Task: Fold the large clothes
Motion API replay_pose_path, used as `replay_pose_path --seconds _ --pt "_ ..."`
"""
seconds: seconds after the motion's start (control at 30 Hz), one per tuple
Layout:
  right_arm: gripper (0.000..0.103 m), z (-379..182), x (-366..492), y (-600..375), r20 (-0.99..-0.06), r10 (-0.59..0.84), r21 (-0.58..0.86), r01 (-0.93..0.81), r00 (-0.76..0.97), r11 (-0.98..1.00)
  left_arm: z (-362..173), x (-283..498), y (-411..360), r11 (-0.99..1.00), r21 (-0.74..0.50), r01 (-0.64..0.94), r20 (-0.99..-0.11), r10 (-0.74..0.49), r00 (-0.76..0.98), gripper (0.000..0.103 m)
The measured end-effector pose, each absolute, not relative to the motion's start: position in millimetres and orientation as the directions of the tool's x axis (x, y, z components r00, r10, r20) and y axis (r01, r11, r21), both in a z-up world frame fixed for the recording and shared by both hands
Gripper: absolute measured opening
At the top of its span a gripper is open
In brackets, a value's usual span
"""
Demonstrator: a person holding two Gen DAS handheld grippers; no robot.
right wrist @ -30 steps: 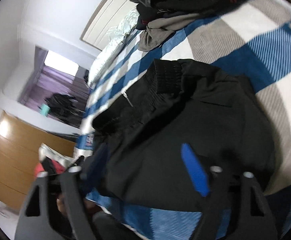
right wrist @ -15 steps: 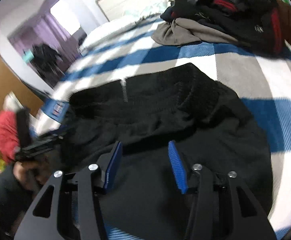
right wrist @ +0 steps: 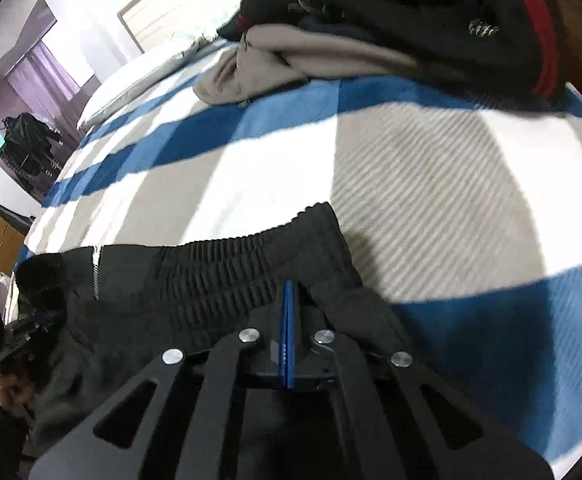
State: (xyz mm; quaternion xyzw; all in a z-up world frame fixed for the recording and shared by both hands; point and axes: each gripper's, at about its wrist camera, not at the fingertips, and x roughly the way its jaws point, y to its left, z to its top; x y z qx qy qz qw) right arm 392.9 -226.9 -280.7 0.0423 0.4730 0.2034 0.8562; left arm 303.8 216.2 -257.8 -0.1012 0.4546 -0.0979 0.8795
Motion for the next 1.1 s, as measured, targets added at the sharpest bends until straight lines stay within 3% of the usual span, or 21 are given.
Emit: replay_pose_path --seconds 0.13,0.17,0.2,0.43,0.53,0.83,0.97,1.1 --pt "0.000 -298 403 -237 -0.773 0.439 0.336 -0.292 0.458 0.896 -265 321 229 0.947 -0.318 0.047 -0.754 -0.282 0.593 0.012" --pt "0.000 -301 404 -240 -0.766 0.455 0.357 -0.288 0.454 0.889 -268 326 234 0.944 -0.331 0.018 -0.752 -0.275 0.600 0.005" --pt "0.000 -303 405 -241 -0.765 0.458 0.359 -0.290 0.453 0.887 -272 331 240 0.934 -0.358 0.000 -0.748 -0.287 0.598 0.005" --pt "0.000 -295 403 -223 -0.805 0.380 0.265 -0.297 0.456 0.917 -281 350 244 0.928 -0.371 -0.022 -0.772 -0.295 0.563 0.005" --pt "0.001 -273 394 -210 -0.823 0.320 0.195 -0.294 0.470 0.936 -259 332 234 0.950 -0.312 0.004 -0.771 -0.255 0.584 0.003" --pt "0.000 -208 336 -207 -0.767 0.394 0.221 -0.367 0.507 0.903 -215 262 272 0.956 -0.285 -0.069 -0.767 -0.184 0.614 0.002" --pt "0.000 -224 312 -200 -0.792 0.390 0.227 -0.366 0.469 0.903 -227 252 283 0.956 -0.276 -0.102 -0.788 -0.163 0.594 0.002" --pt "0.000 -265 298 -189 -0.828 0.298 0.136 -0.347 0.474 0.928 -246 257 290 0.953 -0.261 -0.155 -0.803 -0.125 0.582 0.002"
